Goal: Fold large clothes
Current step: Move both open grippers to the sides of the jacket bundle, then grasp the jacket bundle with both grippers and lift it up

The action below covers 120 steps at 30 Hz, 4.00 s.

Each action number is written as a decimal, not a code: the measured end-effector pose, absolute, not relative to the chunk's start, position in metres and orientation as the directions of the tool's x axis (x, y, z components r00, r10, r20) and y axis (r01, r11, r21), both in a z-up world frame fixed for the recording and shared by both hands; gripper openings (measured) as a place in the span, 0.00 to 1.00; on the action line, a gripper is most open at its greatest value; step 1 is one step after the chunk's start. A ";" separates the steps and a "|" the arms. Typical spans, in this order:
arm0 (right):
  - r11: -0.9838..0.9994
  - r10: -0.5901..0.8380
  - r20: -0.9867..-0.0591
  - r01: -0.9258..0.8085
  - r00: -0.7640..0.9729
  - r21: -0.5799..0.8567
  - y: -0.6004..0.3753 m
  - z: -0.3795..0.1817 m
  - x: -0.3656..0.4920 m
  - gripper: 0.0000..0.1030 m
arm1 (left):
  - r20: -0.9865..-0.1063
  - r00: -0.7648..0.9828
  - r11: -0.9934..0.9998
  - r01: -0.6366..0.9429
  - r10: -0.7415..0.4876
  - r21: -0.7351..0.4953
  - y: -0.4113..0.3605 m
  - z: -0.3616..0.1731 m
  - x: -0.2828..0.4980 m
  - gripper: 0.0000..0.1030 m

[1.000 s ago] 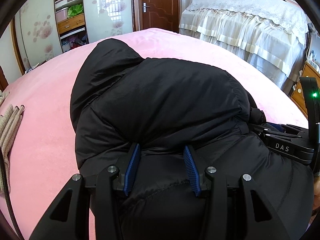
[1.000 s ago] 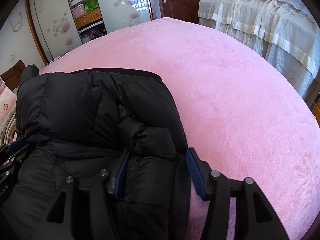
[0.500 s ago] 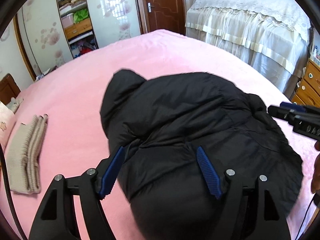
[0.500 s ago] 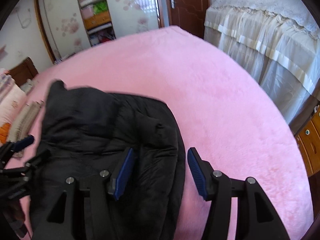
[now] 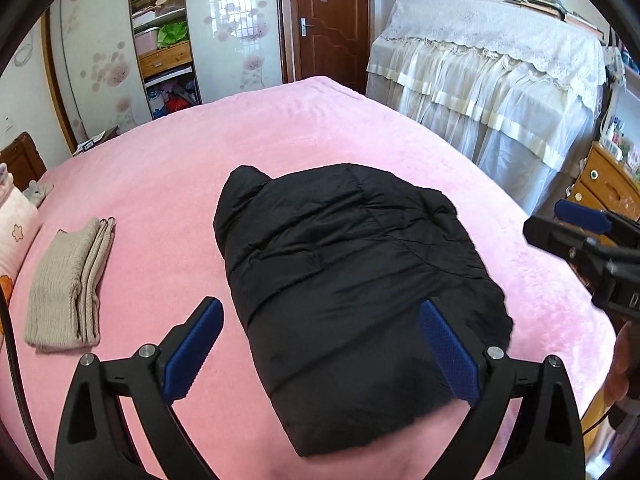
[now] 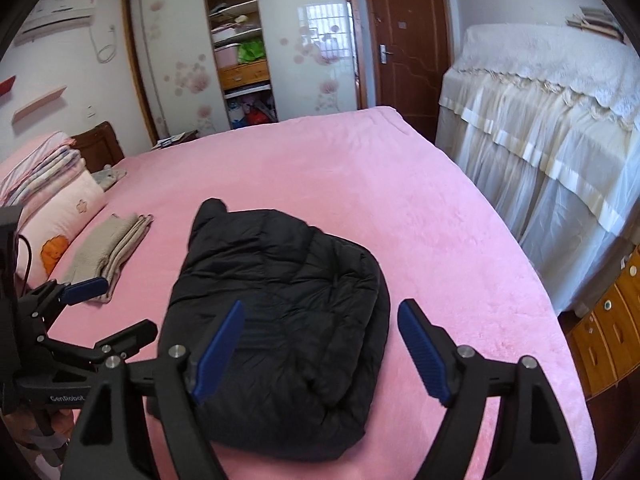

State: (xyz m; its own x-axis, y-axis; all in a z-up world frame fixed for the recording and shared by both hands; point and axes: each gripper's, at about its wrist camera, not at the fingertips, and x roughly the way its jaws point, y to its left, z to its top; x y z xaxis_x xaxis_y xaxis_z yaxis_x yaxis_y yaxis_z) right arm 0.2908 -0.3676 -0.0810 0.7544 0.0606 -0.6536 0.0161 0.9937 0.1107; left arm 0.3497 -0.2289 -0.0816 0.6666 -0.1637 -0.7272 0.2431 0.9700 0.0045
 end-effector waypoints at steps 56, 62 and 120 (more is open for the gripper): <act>0.971 0.202 -0.907 0.047 0.370 0.235 -0.423 -0.184 0.395 1.00 | -0.886 0.374 0.959 0.045 -0.275 -0.279 -0.197 -0.184 0.457 1.00; 0.969 0.210 -0.924 0.054 0.319 0.239 -0.434 -0.204 0.401 1.00 | -0.883 0.344 0.945 0.042 -0.318 -0.324 -0.198 -0.200 0.467 1.00; 0.621 0.750 -0.548 -0.109 0.370 0.776 -0.362 -0.117 0.306 0.50 | -0.716 0.429 0.832 0.219 -0.551 -0.509 -0.087 -0.088 0.414 0.61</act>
State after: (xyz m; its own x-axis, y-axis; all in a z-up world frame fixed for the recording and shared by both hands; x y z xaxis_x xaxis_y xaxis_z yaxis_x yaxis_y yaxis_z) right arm 0.3057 -0.3623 -0.1170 0.3702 0.7498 -0.5484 -0.1093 0.6214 0.7758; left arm 0.4141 -0.0874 -0.0885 0.4287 -0.5510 -0.7160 0.2195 0.8323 -0.5091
